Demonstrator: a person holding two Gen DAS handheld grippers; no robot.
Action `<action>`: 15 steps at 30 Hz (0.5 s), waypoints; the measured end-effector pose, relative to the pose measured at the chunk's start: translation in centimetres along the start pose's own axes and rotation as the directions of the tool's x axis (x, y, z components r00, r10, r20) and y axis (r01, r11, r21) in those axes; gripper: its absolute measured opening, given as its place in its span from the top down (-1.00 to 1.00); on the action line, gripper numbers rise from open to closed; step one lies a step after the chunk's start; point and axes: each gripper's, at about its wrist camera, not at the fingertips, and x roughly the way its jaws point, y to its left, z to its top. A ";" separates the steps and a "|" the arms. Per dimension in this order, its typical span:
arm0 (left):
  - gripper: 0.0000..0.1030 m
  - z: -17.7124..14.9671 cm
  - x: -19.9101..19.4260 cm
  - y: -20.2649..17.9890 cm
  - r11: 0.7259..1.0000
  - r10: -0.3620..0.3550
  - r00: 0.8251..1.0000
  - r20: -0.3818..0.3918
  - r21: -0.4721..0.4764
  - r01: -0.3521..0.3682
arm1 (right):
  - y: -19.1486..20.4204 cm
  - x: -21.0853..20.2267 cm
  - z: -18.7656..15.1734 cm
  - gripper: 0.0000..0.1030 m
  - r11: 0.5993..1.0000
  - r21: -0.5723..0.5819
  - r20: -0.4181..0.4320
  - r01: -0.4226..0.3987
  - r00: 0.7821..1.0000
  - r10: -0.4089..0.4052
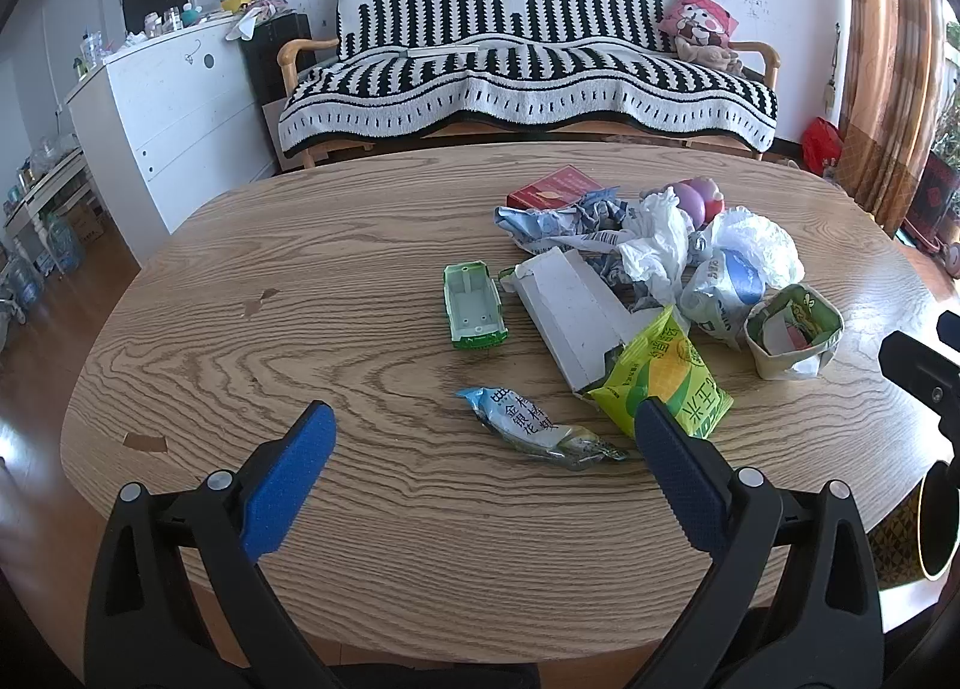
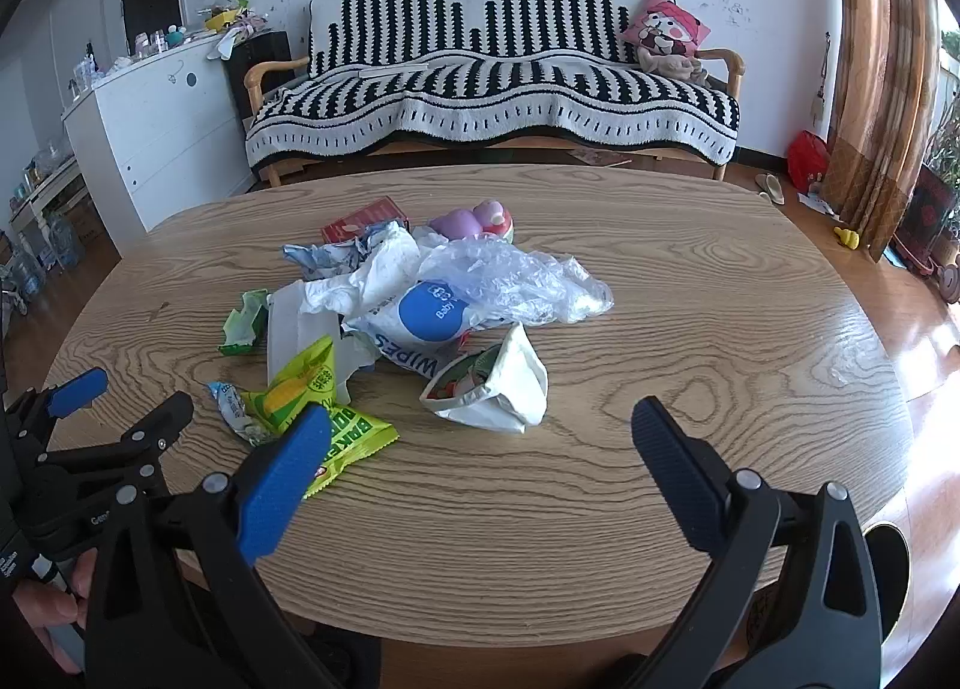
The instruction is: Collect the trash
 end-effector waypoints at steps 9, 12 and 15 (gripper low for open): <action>-0.88 0.1 -0.1 0.2 1.000 -0.001 1.000 0.001 0.000 0.001 | 0.0 0.0 0.0 -0.89 1.000 -0.001 0.002 0.001 1.000 -0.001; -0.88 0.0 -0.1 0.2 1.000 -0.001 1.000 0.001 0.002 0.001 | 0.0 0.0 0.0 -0.89 1.000 -0.002 0.002 0.000 1.000 0.000; -0.88 0.0 0.0 0.2 1.000 -0.001 1.000 0.002 -0.001 0.001 | 0.1 0.0 0.0 -0.89 1.000 -0.001 0.003 0.000 1.000 0.000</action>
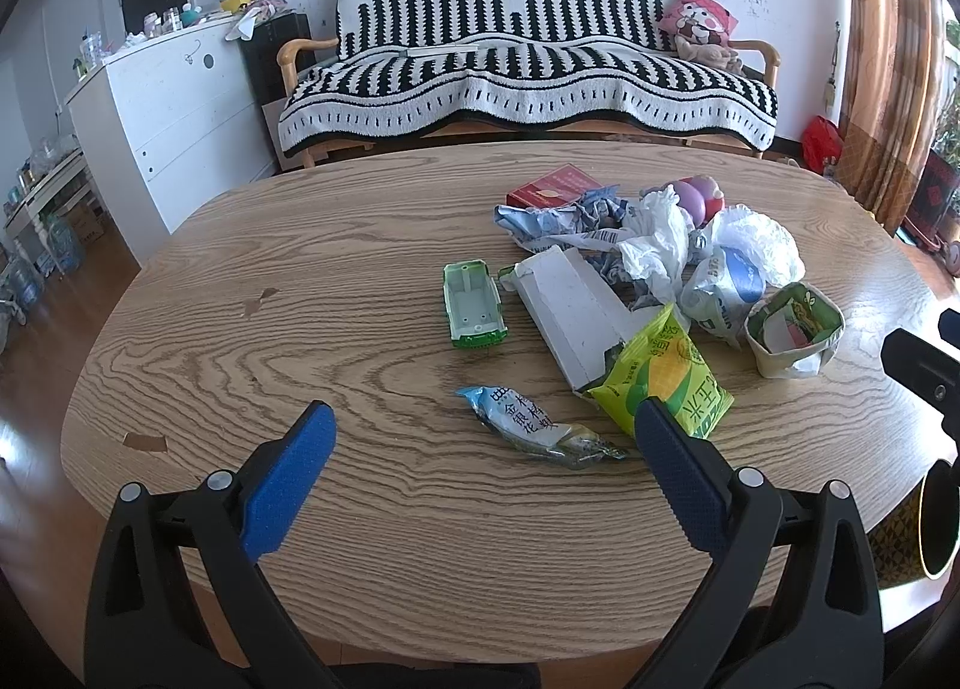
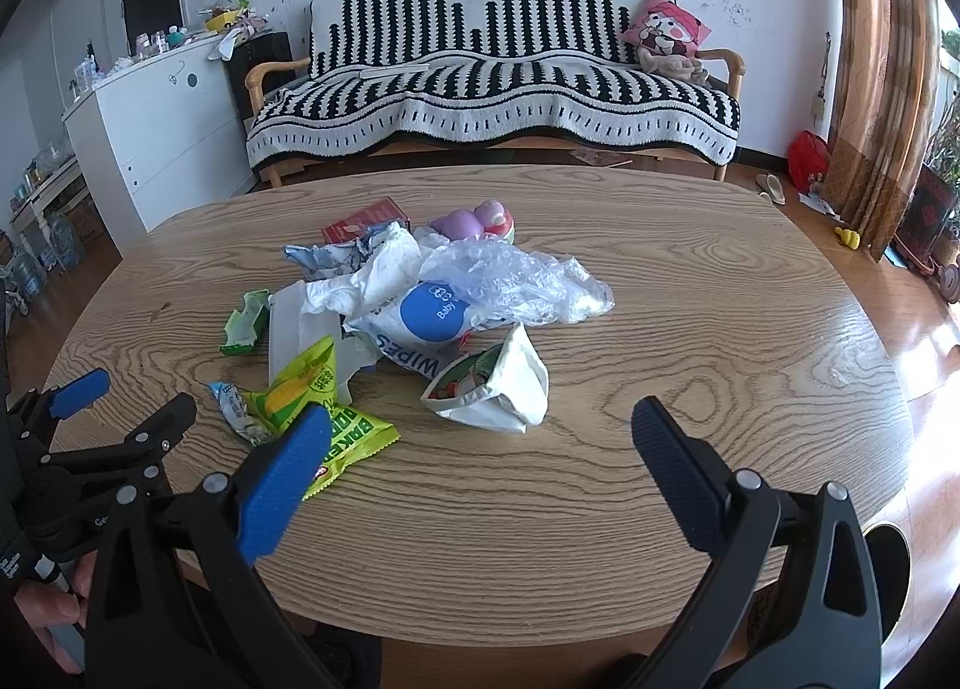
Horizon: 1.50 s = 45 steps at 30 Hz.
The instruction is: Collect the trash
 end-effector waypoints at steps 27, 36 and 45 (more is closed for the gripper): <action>-0.88 -0.1 0.1 0.0 1.000 0.002 1.000 -0.001 -0.002 -0.002 | -0.1 0.2 0.0 -0.89 1.000 -0.001 0.002 0.001 1.000 -0.001; -0.88 0.5 2.0 3.4 0.998 0.035 0.998 -0.049 -0.047 -0.037 | -0.6 -0.2 0.2 -0.89 1.000 0.004 -0.007 -0.013 1.000 0.013; -0.88 3.9 9.7 3.0 0.999 0.043 0.982 -0.186 0.023 -0.040 | -2.2 0.5 0.1 -0.89 0.998 0.046 -0.035 -0.040 0.999 0.041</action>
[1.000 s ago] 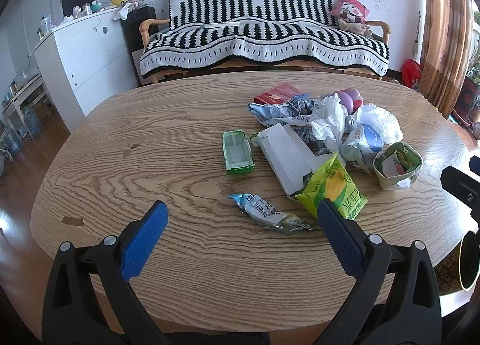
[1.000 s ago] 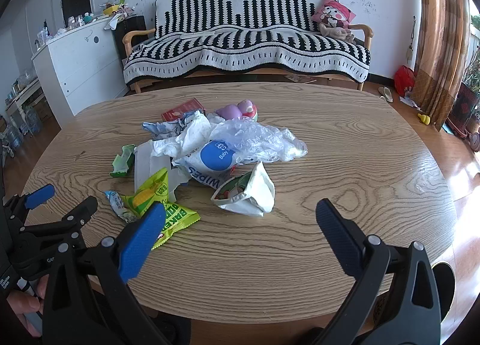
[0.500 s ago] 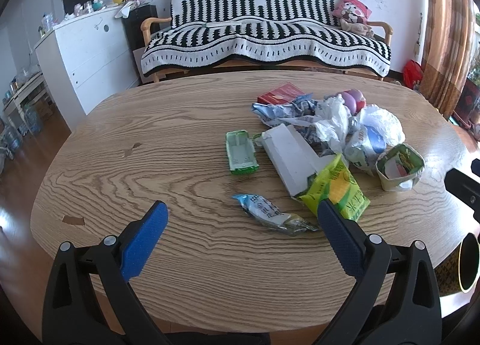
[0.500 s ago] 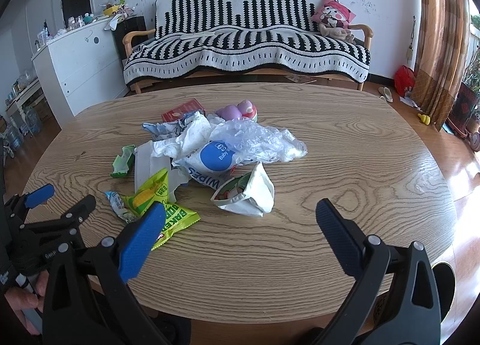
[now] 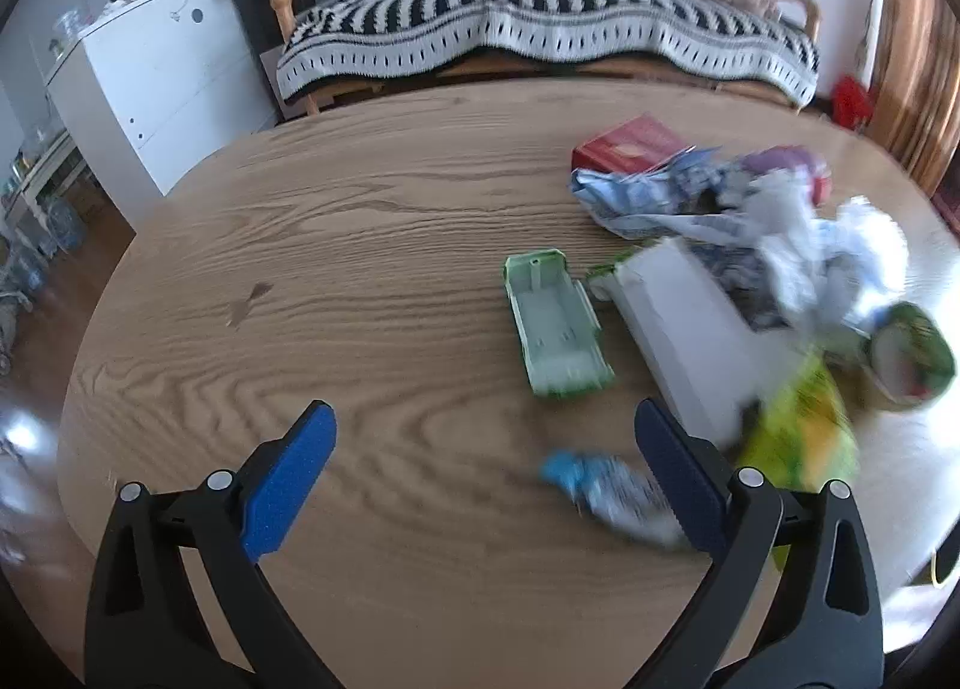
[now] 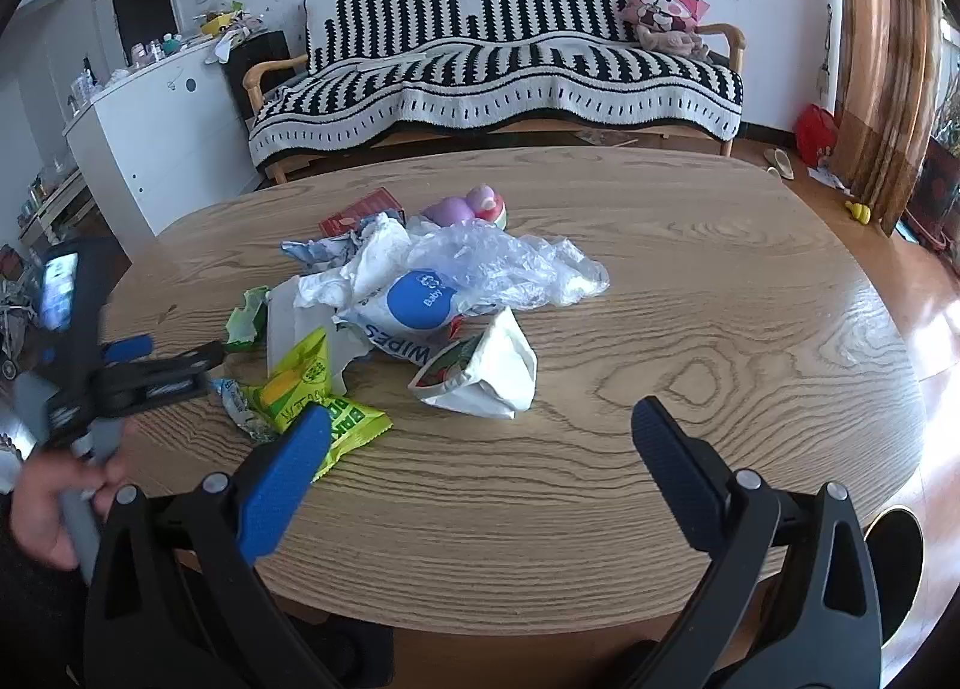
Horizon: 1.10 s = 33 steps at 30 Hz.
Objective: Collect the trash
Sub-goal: 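Grasp the green plastic tray with the left tool while the right tool grasps the green-white cup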
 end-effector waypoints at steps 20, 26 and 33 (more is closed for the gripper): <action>0.36 2.9 2.4 1.2 0.997 -0.078 0.997 0.024 -0.023 0.079 | -2.5 6.1 0.8 -0.89 0.995 0.063 -0.154 -0.071 0.985 0.080; 0.36 3.1 -0.5 1.3 0.993 -0.103 0.992 0.072 -0.056 0.108 | -3.2 9.5 2.4 -0.72 0.979 0.184 -0.201 -0.087 0.972 0.124; 0.36 3.6 -3.4 -3.6 0.989 -0.150 0.982 0.118 0.024 0.149 | -5.5 10.7 1.2 0.09 0.952 0.286 -0.228 -0.111 0.957 0.180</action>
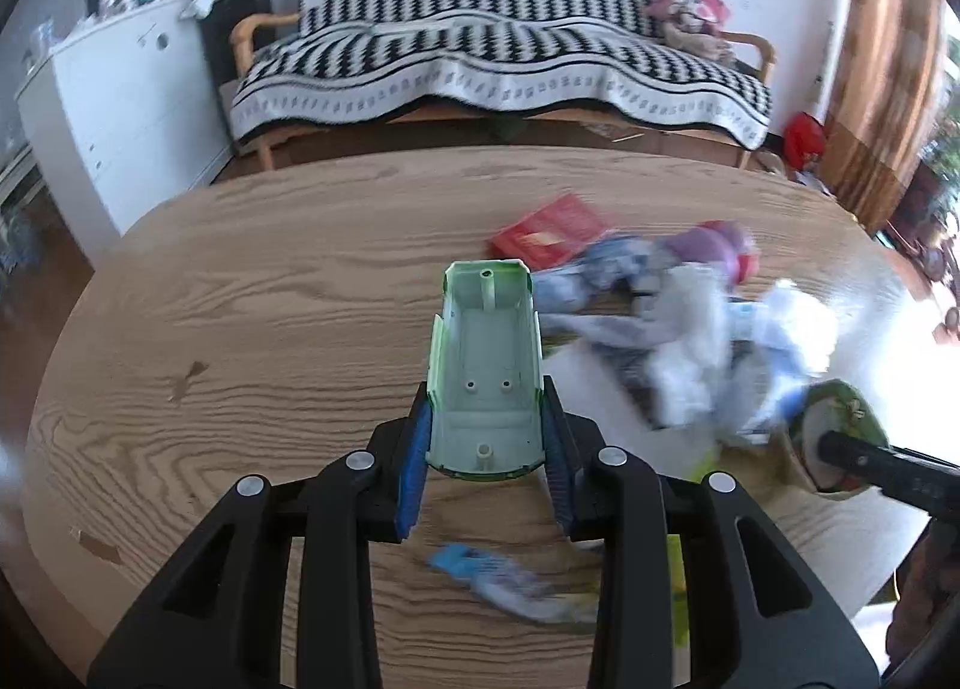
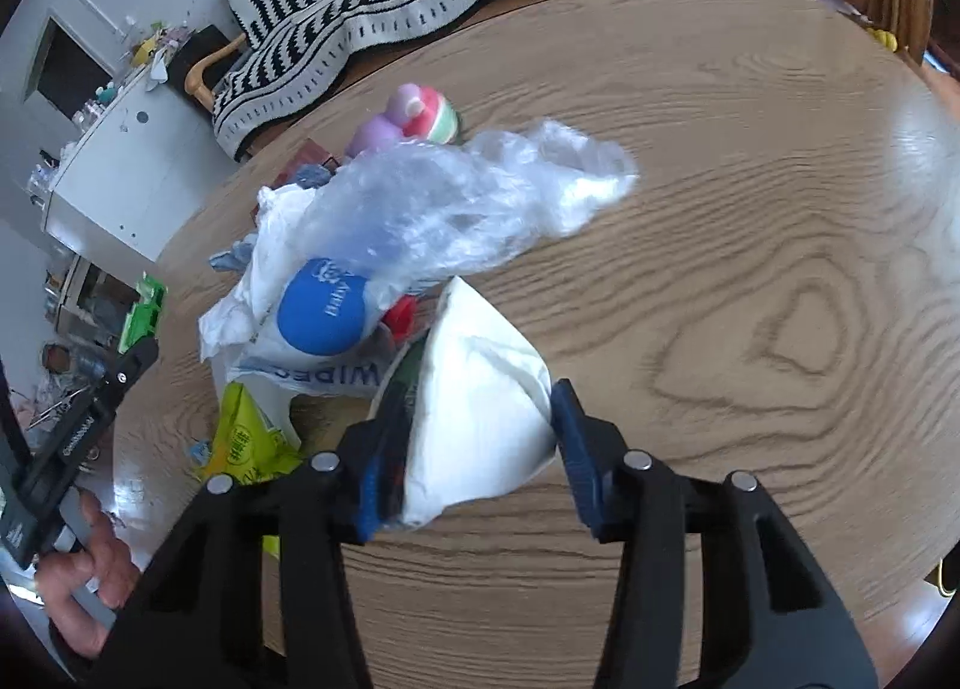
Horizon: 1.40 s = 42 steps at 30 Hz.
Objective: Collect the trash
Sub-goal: 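Grasp the green plastic tray with the left tool while the right tool grasps the green-white cup, then carry both items to the black bin and open both tools to drop them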
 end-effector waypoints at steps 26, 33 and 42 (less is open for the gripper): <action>0.36 -13.6 -8.3 -51.3 0.478 -0.627 0.684 -0.372 0.510 0.716 | -45.5 -25.6 -18.7 0.08 0.648 0.623 0.063 0.438 0.797 -0.600; 0.36 -21.1 -3.7 -61.8 0.367 -0.585 0.620 -0.523 0.511 0.778 | -51.1 -25.0 -23.8 0.07 0.577 0.699 -0.036 0.423 0.826 -0.562; 0.36 -23.5 1.9 -67.3 0.328 -0.525 0.612 -0.591 0.523 0.786 | -53.6 -23.1 -22.4 0.06 0.543 0.726 -0.078 0.422 0.834 -0.546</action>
